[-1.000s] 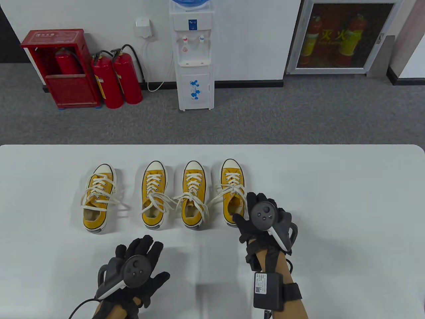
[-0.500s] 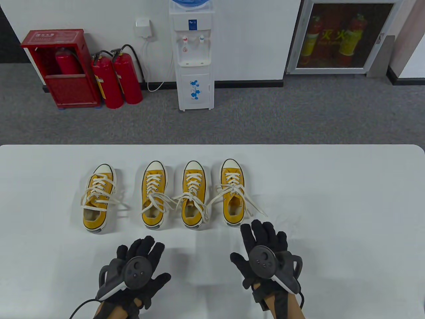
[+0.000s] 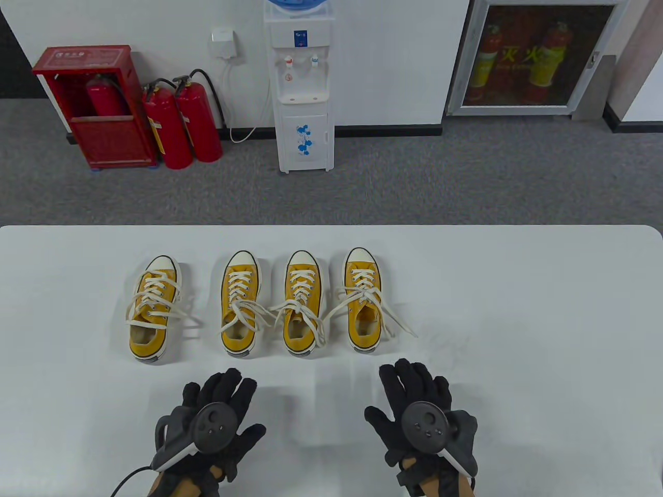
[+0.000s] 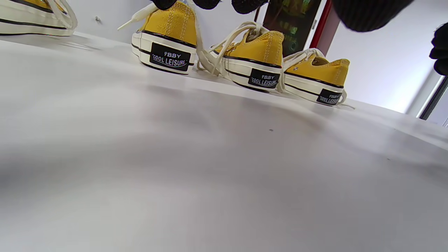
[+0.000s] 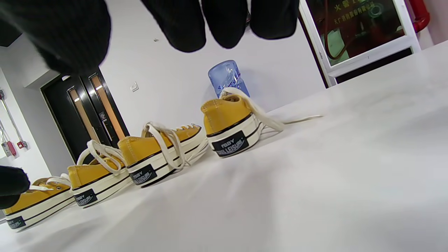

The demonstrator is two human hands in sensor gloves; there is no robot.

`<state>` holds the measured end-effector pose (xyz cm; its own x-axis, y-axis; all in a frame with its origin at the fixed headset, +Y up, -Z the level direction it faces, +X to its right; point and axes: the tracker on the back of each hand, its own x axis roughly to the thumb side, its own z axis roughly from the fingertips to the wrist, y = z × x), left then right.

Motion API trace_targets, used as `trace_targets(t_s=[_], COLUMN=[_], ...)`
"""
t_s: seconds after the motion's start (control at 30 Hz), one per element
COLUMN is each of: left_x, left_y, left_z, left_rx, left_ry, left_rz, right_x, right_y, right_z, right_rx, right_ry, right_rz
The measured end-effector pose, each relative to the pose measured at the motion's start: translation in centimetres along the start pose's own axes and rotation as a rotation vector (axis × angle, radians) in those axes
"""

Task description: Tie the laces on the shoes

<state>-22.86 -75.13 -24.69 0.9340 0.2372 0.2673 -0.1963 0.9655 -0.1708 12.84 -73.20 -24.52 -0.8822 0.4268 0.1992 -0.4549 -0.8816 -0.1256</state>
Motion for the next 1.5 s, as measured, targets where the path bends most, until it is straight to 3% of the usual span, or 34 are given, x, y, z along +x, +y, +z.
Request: trace_targets(t_s=[0.27,0.4,0.57,0.77,1.0,1.3,1.5], left_x=[-0.5,-1.7,-5.2,-10.0,-14.0,-17.2,-19.2], left_y=[0.6,2.8,7.0,9.7,9.7,9.8,9.6], left_z=[-1.0,-2.4,-4.2,-5.5,-6.4,-8.1,-8.8], left_rx=[-0.014,0.0,0.03,0.059,0.017,0.073,0.044], left_ry=[0.051,0.086,0.248,0.443,0.6,0.724,0.793], left_rz=[-0.101,-0.147,-0.157,-0.169,-0.259,-0.096,-0.058], right_x=[-0.2,-0.2,-0.1,-0.1,-0.1,0.2,0.0], right_y=[0.2,0.2,0.3,0.4,0.7,0.9,1.2], right_z=[-0.3,-0.3,-0.4,-0.4,-0.5,-0.3,-0.4], right_rx=[0.061,0.079,0.095,0.099,0.11,0.121,0.14], right_ry=[0.013,0.008,0.0,-0.009,-0.01,-0.004,0.007], right_rz=[-0.042,-0.039,-0.042,-0.049,-0.042,-0.056,-0.062])
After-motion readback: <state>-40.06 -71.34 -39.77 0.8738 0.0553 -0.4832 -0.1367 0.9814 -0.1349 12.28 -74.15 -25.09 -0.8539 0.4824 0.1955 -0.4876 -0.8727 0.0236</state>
